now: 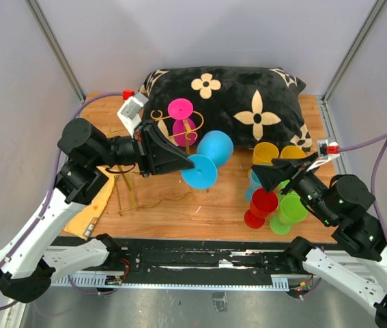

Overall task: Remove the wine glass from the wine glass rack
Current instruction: Place the wine glass at the center of the board.

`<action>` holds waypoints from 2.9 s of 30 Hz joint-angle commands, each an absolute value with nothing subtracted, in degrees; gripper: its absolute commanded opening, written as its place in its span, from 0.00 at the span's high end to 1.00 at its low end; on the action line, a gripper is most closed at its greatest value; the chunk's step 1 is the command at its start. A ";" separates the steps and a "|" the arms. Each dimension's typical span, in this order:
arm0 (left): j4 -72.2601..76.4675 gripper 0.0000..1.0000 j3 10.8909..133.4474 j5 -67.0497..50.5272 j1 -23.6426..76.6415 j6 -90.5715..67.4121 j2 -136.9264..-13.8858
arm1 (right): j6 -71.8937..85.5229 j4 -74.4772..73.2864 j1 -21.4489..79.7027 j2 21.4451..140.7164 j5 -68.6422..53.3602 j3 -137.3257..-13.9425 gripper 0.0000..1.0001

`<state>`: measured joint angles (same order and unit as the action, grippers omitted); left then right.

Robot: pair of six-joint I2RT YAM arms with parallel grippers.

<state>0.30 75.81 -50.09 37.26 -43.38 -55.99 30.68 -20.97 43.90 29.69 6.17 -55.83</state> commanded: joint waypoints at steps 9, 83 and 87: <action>-14.28 1.00 70.63 -21.12 64.26 -24.64 -55.37 | 30.74 -31.60 44.84 24.08 12.74 -60.06 0.17; 3.29 0.71 51.48 -13.10 70.12 -31.26 -52.92 | 36.06 -13.06 44.86 25.98 -32.09 -48.53 0.99; 6.09 0.74 51.51 -12.75 70.10 -31.54 -53.50 | 36.37 -12.22 44.91 26.22 -32.83 -48.54 0.99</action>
<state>1.28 51.03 -12.12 69.63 -31.33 -52.95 35.99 -16.10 43.90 26.61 -33.01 -48.97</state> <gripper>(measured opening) 0.274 0.022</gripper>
